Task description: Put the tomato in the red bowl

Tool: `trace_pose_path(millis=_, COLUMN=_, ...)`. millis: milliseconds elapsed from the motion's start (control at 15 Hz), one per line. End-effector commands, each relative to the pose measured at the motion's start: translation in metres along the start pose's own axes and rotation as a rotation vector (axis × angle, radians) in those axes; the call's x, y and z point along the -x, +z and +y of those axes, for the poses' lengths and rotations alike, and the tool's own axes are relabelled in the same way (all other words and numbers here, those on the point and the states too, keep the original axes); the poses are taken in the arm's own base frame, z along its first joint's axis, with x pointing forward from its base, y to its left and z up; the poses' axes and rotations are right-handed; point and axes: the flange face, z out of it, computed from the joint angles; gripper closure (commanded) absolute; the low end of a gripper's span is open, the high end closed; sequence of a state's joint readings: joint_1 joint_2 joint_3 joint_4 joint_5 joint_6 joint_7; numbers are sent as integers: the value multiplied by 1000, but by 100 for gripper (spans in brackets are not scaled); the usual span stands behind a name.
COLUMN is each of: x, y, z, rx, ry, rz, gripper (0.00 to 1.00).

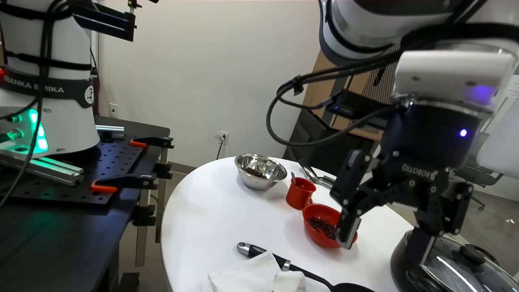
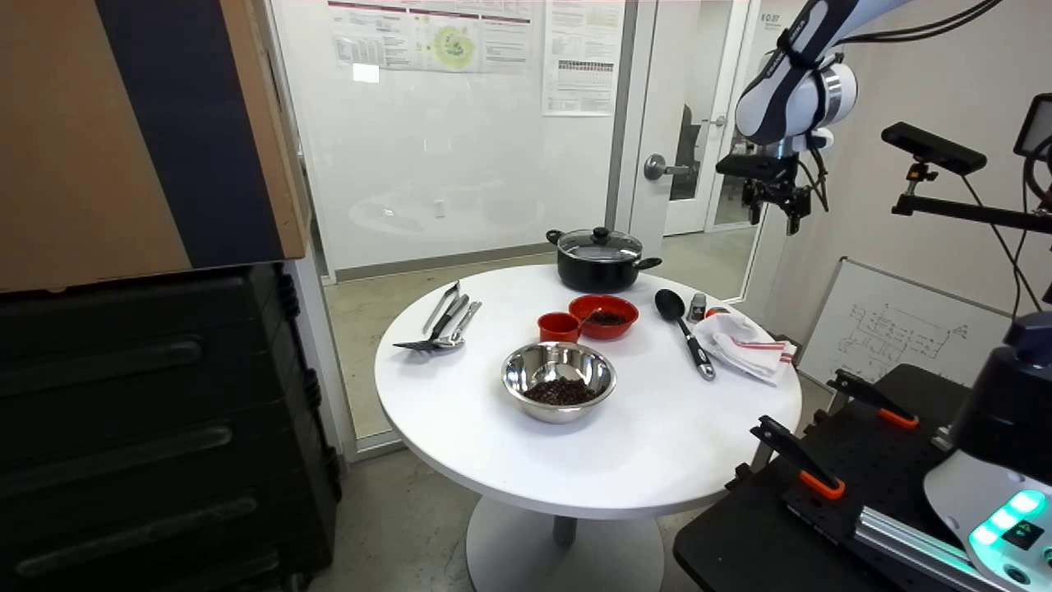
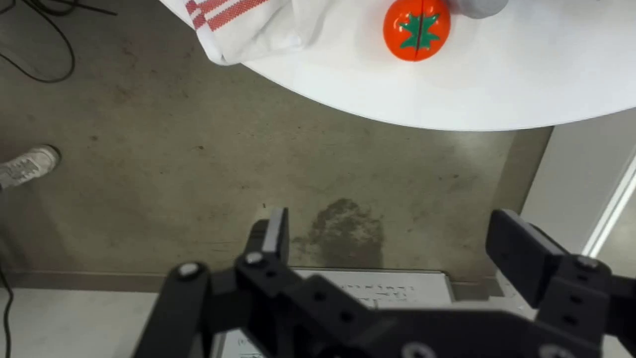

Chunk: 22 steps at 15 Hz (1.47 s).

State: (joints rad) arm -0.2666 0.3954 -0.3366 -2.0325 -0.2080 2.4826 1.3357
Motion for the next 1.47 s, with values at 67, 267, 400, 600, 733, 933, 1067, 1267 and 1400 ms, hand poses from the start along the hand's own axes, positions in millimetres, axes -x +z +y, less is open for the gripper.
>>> trace_pose_path(millis=67, x=-4, y=66, z=-25, rx=40, ry=203, rz=19, gripper=0)
trace_pose_path(millis=267, x=-1, y=98, z=-38, rx=60, ry=293, rz=20, gripper=0)
trace_pose_path(millis=400, x=1, y=108, z=-48, rx=68, ry=344, rz=23, gripper=0)
trace_pose_path(millis=600, x=2, y=109, z=-41, rx=73, ry=317, rz=15, gripper=0)
trace_pose_path(millis=733, x=1, y=106, z=-48, rx=64, ry=322, rz=19, gripper=0)
trace_pose_path(millis=933, x=0, y=105, z=-49, rx=56, ry=324, rz=21, gripper=0)
trace_pose_path(millis=1067, x=7, y=116, z=-48, rx=70, ry=319, rz=16, gripper=0)
trace_pose_path(millis=1267, x=17, y=131, z=-49, rx=68, ry=309, rz=4, gripper=0)
trace_pose_path(millis=1400, x=25, y=141, z=-49, rx=76, ry=310, rz=-3, gripper=0)
